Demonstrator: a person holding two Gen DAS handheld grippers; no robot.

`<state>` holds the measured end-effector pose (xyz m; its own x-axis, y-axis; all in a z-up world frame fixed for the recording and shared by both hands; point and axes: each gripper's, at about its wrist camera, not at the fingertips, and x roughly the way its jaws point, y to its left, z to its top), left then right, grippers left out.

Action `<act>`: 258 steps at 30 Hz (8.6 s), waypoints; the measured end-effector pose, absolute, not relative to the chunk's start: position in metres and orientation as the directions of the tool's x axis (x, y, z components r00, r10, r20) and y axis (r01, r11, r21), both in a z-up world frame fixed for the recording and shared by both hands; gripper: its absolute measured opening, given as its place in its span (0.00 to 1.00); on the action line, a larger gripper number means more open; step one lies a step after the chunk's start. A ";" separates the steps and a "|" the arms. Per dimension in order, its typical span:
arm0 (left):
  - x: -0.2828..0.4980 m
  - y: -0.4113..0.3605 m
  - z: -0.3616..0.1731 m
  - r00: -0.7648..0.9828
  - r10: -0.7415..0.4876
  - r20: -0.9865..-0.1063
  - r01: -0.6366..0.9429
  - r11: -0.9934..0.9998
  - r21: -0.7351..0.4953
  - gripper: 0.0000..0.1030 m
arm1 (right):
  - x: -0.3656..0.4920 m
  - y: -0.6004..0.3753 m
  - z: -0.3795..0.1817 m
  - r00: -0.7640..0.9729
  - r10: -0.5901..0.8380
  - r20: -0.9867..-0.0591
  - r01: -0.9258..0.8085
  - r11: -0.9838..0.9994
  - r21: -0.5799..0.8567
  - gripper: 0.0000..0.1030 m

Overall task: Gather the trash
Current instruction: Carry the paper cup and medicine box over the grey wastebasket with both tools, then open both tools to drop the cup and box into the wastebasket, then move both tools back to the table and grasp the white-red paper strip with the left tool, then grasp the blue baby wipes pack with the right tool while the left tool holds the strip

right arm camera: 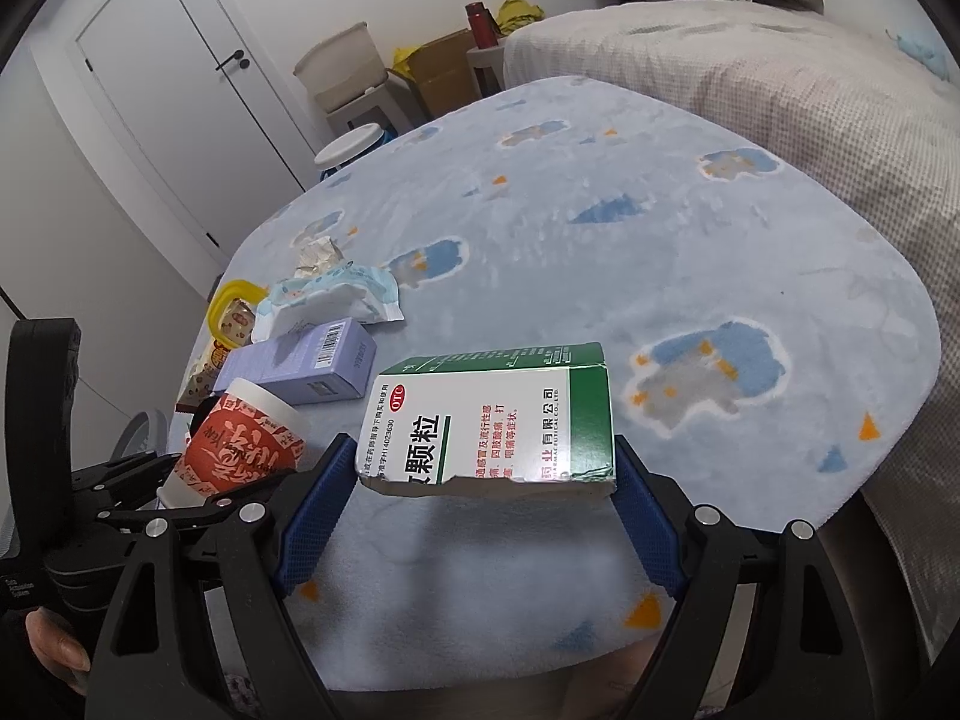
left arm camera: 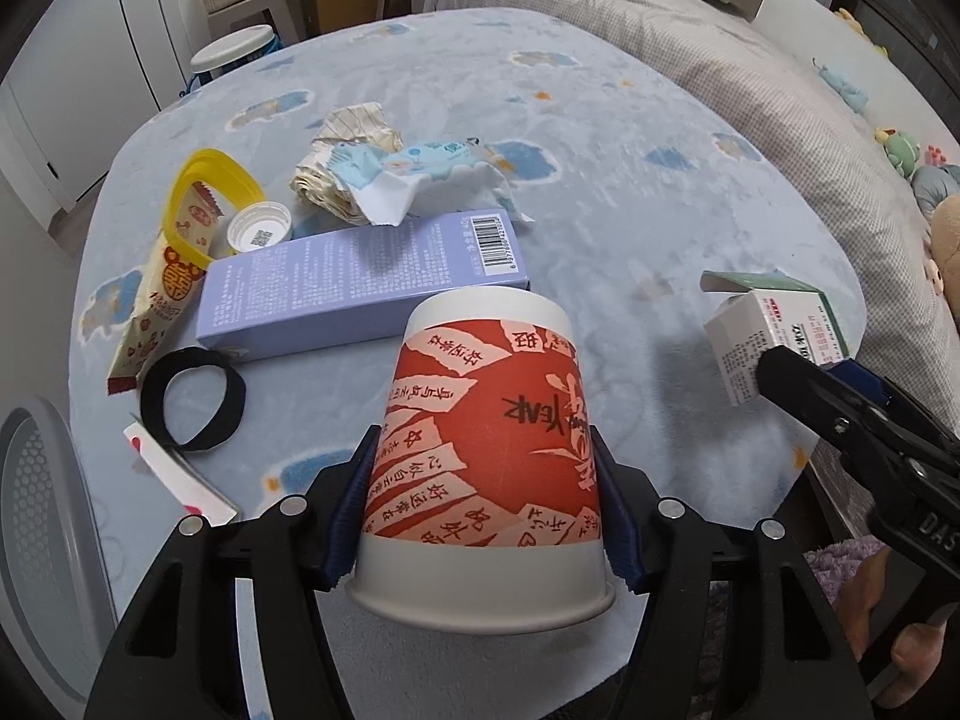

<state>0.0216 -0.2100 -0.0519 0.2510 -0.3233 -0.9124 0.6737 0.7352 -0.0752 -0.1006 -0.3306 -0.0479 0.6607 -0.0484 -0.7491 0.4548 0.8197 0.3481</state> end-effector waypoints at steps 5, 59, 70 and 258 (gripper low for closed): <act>0.018 -0.194 -0.040 0.300 -0.338 -0.892 0.655 0.753 -0.065 0.60 | -0.098 -0.325 -0.045 0.664 -0.051 -0.746 0.445 0.828 0.340 0.79; 0.082 0.133 -0.020 0.618 -0.040 -0.786 0.061 0.998 -0.003 0.60 | 0.066 -0.032 -0.018 0.585 0.327 -0.742 -0.178 0.945 0.276 0.79; 0.087 0.167 -0.034 0.604 -0.002 -0.797 0.005 1.000 0.002 0.60 | 0.089 0.017 -0.024 0.540 0.386 -0.748 -0.291 0.920 0.264 0.79; 0.046 -0.030 -0.030 0.619 -0.154 -0.770 0.196 0.980 -0.039 0.12 | 0.063 -0.280 -0.020 0.675 0.100 -0.731 0.174 0.941 0.290 0.82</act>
